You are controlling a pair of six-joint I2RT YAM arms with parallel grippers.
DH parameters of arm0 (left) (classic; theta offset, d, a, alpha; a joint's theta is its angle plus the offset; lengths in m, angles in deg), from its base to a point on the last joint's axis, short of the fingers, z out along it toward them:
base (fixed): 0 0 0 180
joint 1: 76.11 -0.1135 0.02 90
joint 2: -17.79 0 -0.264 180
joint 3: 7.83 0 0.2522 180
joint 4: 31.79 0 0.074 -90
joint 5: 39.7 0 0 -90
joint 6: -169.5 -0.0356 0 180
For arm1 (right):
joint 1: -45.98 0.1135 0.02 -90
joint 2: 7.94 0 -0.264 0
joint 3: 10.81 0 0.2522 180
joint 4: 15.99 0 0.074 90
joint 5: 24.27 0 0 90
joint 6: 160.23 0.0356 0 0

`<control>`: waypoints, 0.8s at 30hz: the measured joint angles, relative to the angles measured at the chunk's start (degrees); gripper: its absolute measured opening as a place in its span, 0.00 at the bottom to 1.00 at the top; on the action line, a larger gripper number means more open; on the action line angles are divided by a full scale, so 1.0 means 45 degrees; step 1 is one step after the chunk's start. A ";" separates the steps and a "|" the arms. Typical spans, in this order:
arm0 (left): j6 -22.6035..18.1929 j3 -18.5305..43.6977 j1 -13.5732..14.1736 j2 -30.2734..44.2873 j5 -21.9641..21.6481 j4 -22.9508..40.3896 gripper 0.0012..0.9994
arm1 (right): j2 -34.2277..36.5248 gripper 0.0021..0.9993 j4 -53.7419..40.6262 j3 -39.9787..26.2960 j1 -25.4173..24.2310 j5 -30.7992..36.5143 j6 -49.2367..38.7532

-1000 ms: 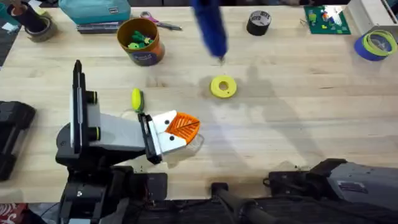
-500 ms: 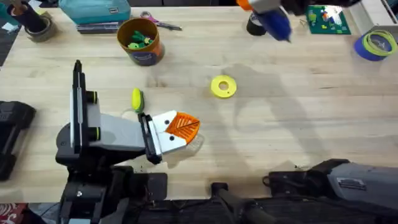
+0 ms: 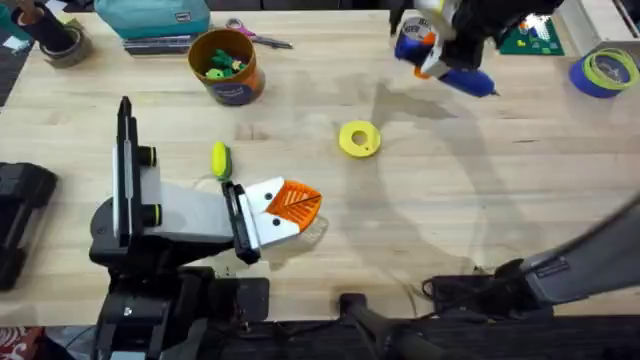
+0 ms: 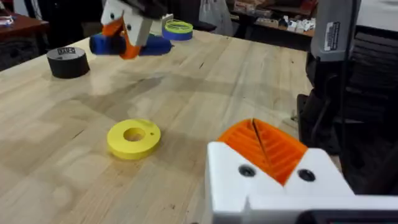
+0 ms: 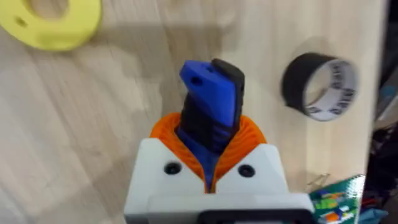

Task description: Pick up the gripper from the table and insert it into the empty holder that is missing its gripper. Then pick up a screw, insert it into the mounting hole, and use the screwdriver to tighten it. Finally, clean up the table by picking up the vegetable and placing it into the bucket.

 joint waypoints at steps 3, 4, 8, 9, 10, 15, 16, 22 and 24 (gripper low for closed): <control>0.0000 0.0000 0.0000 -0.0003 -0.0003 0.0000 0.01 | 0.1029 0.02 0.0173 0.0082 -0.0292 0.0469 -0.0618; 0.0000 0.0000 0.0000 -0.0001 -0.0003 0.0000 0.01 | 0.1303 0.02 0.0242 0.0087 -0.0331 0.0689 -0.0797; 0.0000 0.0000 0.0000 0.0002 -0.0003 0.0000 0.01 | 0.2455 0.02 0.0697 0.0096 -0.0350 0.1670 -0.1474; 0.0000 0.0000 0.0000 0.0002 -0.0003 0.0000 0.01 | 0.2677 0.02 0.0776 0.0096 -0.0350 0.1797 -0.1569; 0.0000 0.0000 0.0000 0.0002 -0.0003 0.0000 0.01 | 0.2888 0.02 0.0835 0.0096 -0.0350 0.1898 -0.1657; 0.0000 0.0000 0.0000 -0.0003 -0.0003 0.0000 0.01 | 0.3658 0.02 0.0882 0.0096 -0.0349 0.2262 -0.1926; 0.0000 0.0000 0.0000 0.0002 -0.0008 0.0000 0.01 | 0.3633 0.02 0.0887 0.0096 -0.0335 0.2306 -0.1959; 0.0000 0.0000 0.0000 0.0002 -0.0008 0.0000 0.01 | 0.3458 0.74 0.1212 0.0092 -0.0330 0.2485 -0.2032; 0.0000 0.0000 0.0000 0.0002 -0.0008 0.0000 0.01 | 0.3353 0.97 0.1220 0.0092 -0.0325 0.2503 -0.1951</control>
